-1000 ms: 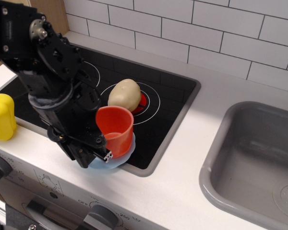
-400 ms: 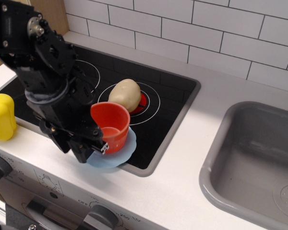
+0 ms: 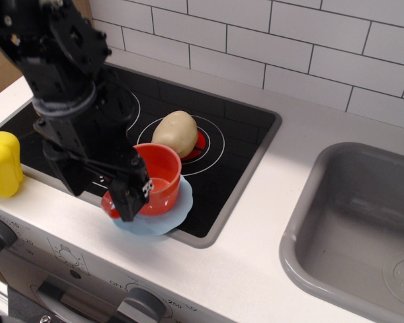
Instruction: Put cup on plate
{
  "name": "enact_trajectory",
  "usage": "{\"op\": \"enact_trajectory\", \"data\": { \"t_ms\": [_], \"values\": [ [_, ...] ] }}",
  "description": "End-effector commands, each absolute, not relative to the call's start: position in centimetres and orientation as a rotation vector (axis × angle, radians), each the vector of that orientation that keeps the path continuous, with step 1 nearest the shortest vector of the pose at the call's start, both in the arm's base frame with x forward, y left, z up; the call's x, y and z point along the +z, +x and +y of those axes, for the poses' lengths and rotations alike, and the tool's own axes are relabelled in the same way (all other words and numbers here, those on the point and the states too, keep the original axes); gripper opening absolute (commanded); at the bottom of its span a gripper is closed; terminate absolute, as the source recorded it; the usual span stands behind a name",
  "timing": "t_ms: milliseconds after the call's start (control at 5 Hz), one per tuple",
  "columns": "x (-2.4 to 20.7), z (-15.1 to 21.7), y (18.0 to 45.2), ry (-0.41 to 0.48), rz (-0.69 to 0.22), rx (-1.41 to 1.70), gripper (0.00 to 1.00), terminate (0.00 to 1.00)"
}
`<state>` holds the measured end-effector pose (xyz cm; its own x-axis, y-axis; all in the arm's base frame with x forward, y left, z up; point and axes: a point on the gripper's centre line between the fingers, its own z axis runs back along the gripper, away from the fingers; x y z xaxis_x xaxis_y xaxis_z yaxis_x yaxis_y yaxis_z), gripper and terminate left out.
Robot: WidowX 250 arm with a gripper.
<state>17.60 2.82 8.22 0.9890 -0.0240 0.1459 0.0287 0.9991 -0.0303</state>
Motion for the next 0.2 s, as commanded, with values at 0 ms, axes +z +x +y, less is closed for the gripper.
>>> {"op": "enact_trajectory", "data": {
  "t_ms": [0],
  "values": [
    [12.47, 2.60, 18.93, -0.066, -0.214, 0.025, 1.00, 1.00]
  ]
}}
